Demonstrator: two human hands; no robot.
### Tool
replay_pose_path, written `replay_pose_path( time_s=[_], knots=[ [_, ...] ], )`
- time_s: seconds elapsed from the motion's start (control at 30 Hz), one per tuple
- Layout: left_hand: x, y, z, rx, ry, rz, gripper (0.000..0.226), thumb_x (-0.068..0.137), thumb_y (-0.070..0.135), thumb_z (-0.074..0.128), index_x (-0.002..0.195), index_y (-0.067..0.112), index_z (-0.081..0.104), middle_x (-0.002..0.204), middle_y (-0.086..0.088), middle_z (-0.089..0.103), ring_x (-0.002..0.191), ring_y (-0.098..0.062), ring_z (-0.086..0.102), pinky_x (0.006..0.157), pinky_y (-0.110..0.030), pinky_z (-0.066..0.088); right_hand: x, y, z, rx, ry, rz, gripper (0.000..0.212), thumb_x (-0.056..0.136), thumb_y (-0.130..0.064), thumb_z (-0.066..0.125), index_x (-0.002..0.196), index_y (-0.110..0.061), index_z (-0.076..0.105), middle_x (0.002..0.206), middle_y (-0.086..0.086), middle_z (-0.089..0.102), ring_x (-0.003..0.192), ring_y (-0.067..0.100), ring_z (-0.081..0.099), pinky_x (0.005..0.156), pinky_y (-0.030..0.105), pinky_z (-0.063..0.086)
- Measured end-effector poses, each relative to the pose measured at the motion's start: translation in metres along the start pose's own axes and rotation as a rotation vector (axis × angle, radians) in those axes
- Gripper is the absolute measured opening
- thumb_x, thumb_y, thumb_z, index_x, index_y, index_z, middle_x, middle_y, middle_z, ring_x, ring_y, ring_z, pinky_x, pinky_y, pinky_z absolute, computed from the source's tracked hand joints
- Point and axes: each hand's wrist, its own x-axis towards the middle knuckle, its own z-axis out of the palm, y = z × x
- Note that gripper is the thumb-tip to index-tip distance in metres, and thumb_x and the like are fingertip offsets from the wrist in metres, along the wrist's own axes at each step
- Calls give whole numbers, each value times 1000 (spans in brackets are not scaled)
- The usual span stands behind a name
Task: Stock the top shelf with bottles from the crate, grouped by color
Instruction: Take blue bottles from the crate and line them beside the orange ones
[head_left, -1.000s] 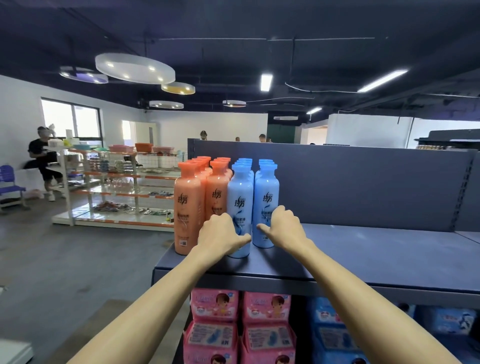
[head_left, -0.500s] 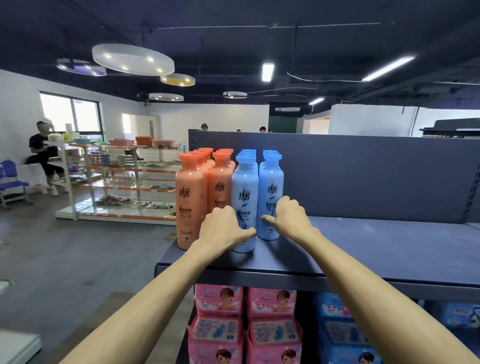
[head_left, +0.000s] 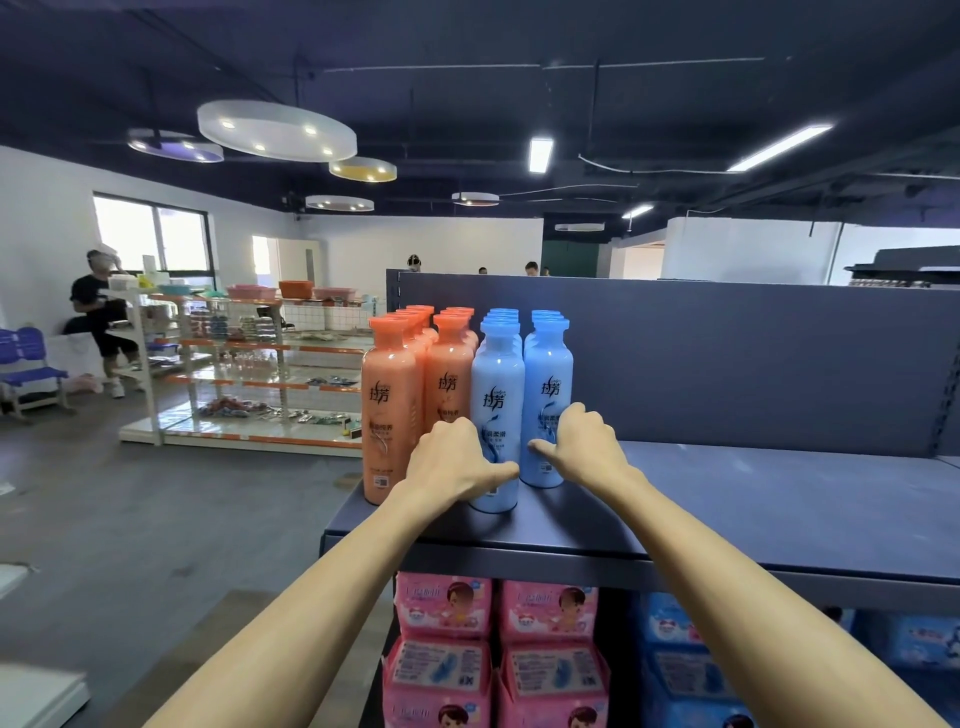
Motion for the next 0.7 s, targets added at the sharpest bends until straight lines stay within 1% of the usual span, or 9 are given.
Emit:
replay_pose_path(
  time_s=[0.13,0.27,0.37,0.5,0.57,0.7],
  knots=[
    [0,0,0,3,2,12,43,65,54,66,71,15,48,75,-3,58,72,-30,57,60,-29,43,1,-1,1,-12,6,-6,58,89,-44,68,118,1,45,116,18,56,106,37,58,74,34,40],
    [0,-2,0,1,14,18,45,64,55,65,75,14,51,80,-5,60,73,-29,58,61,-29,44,2,0,1,-12,7,-3,58,89,-44,69,118,1,45,116,18,57,105,36,59,74,34,40],
    [1,-1,2,9,22,19,45,65,55,66,77,13,52,81,-4,59,74,-29,57,62,-29,43,3,0,2,-12,8,3,58,89,-45,69,117,0,45,115,18,57,104,36,59,73,33,40],
    [3,2,3,-5,7,8,42,66,53,66,72,15,49,74,-2,55,72,-29,56,61,-29,42,3,0,1,-10,6,3,58,89,-44,69,117,0,45,115,18,56,104,37,58,72,34,40],
    [3,3,4,-7,5,1,41,66,53,67,72,16,49,72,1,52,71,-28,54,60,-29,41,2,0,1,5,3,8,58,89,-44,69,117,0,45,116,18,56,105,37,58,72,34,40],
    [2,4,6,-8,3,-6,42,66,52,67,76,13,53,78,-4,60,72,-28,57,61,-29,45,0,-1,2,2,3,17,57,89,-43,69,117,0,44,117,18,56,107,38,58,73,35,40]
  ],
)
